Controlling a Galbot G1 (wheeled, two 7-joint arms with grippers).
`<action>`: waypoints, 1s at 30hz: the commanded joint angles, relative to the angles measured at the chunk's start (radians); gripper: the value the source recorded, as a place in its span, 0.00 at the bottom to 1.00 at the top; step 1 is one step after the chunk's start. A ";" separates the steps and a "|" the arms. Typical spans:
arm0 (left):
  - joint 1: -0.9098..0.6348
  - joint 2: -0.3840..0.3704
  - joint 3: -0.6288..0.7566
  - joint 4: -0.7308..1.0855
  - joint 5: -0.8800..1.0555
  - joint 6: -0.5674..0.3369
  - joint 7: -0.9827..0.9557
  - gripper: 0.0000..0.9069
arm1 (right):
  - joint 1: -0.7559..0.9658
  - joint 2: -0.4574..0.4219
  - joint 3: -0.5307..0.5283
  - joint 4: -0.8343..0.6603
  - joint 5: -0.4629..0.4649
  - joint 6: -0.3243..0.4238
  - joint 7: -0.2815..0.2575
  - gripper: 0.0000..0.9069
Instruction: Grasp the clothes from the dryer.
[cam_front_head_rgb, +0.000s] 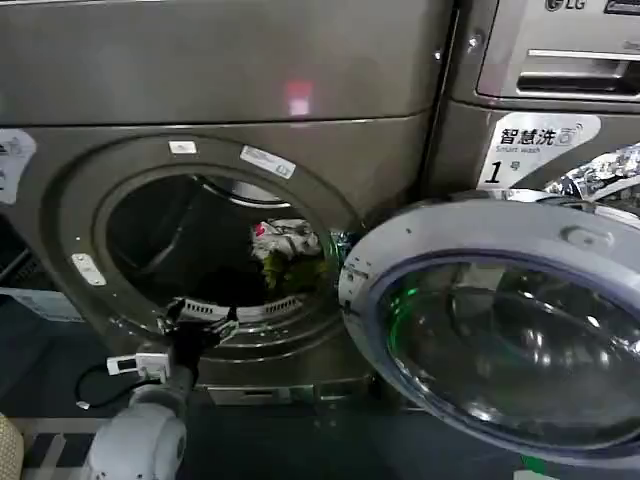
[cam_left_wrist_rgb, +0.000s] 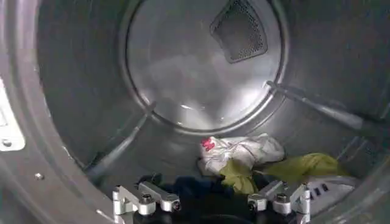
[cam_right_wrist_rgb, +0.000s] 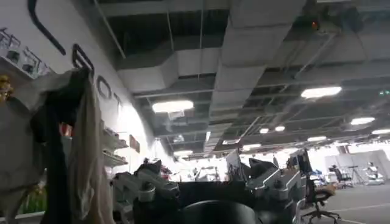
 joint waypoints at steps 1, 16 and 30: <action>0.000 -0.001 0.006 -0.004 -0.003 0.003 0.002 1.00 | 0.001 0.002 0.001 0.000 0.000 0.000 -0.001 1.00; -0.008 -0.001 0.005 0.020 0.025 -0.027 -0.002 1.00 | -0.005 0.010 0.004 -0.007 -0.020 0.007 0.008 1.00; -0.271 0.012 -0.032 0.311 0.560 -0.143 0.387 1.00 | -0.012 0.011 0.004 -0.020 -0.020 0.018 0.004 1.00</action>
